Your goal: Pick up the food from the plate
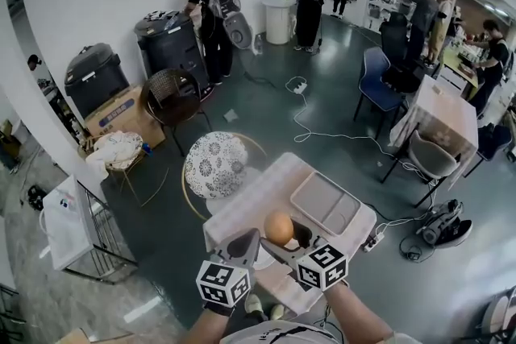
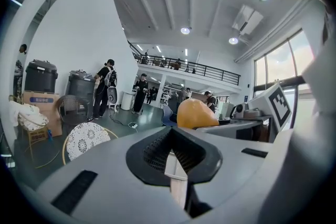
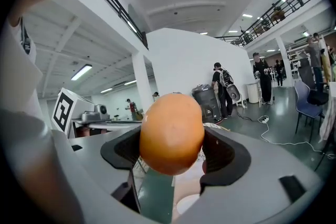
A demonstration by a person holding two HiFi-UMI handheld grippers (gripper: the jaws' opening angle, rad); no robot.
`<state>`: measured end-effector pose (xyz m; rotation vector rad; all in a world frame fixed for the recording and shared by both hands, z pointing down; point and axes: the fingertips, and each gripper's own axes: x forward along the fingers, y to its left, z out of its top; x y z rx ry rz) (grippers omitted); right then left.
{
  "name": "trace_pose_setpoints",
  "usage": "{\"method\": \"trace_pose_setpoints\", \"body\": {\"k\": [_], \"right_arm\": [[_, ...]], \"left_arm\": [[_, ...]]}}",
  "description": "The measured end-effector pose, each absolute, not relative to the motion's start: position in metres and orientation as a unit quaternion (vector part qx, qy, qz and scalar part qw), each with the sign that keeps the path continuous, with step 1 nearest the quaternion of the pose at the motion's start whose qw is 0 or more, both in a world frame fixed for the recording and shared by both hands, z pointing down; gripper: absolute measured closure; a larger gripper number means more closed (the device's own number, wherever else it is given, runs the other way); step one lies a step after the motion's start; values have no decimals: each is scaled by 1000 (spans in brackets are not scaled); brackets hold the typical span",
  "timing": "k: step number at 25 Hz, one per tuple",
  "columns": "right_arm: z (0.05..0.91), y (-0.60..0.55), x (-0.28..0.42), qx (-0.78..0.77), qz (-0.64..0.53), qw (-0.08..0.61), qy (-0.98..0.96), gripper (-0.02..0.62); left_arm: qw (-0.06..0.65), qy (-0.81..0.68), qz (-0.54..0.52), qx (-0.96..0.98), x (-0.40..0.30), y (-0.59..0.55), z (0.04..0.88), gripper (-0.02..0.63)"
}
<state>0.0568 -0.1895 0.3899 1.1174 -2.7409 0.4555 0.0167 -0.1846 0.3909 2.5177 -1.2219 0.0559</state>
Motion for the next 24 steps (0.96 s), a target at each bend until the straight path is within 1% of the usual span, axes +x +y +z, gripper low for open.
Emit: {"method": "trace_pose_setpoints", "body": {"k": [24], "right_arm": [[391,-183,57,373,146,78,-913,265]], "left_arm": [[169,-449,19,877,7,-178,393,600]]}}
